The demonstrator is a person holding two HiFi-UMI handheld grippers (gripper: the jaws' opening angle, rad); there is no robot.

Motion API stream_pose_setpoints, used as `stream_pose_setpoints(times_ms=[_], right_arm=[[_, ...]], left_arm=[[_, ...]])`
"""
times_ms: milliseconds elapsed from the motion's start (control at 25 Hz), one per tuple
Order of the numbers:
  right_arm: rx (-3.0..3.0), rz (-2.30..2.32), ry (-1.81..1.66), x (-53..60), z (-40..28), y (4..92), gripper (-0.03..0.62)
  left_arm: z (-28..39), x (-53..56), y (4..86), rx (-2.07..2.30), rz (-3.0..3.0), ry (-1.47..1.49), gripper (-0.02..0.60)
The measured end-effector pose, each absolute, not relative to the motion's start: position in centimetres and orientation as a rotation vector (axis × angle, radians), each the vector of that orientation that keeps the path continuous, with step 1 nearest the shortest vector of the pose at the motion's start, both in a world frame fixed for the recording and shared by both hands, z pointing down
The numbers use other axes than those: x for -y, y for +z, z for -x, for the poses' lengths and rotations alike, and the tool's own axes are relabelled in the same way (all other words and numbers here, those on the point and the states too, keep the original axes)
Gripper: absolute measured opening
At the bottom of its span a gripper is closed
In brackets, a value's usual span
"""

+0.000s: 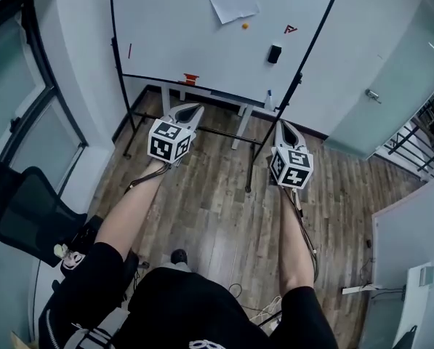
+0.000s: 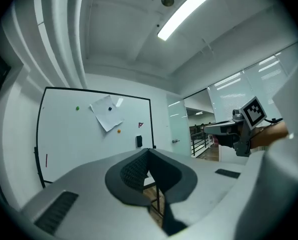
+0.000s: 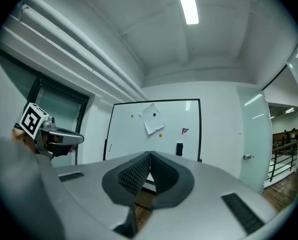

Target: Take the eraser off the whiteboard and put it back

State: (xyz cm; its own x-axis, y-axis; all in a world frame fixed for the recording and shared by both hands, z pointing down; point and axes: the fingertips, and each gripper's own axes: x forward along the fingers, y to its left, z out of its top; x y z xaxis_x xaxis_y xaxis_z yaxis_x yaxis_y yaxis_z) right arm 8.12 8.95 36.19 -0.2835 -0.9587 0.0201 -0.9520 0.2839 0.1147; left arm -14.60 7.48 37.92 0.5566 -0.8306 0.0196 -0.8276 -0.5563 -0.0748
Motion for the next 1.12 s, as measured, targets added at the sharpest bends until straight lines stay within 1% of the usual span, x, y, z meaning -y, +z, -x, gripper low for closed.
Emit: stream_pose_setpoints(times_ms=[200,400,640,840,1120], right_arm=[[2.406,-1.827,-0.139,-5.4,-6.3,36.4,0.023],[2.391,-1.856,-0.119,-3.1,-5.8,36.6,0.025],[2.384,-1.880,-0.104,-0.4,-6.5,37.1,0.025],[2.388,-1.889,-0.098,4.5,-7.3,37.6,0.025],[2.389,-1.887,-0.081,14.1,-8.2,38.4,0.025]], left_arm=[[16.9,-3.4,37.7,-1.455,2.732,-0.053,0.009],[17.6,-0.7,37.4,-1.450,2.749,-0.023,0.009],[16.5,2.4,38.0,-1.417,2.771,-0.017,0.009],[15.6,6.5,38.1,-1.398,2.764,-0.038,0.009],[14.5,15.9,38.3,-1.408,2.755,-0.064,0.009]])
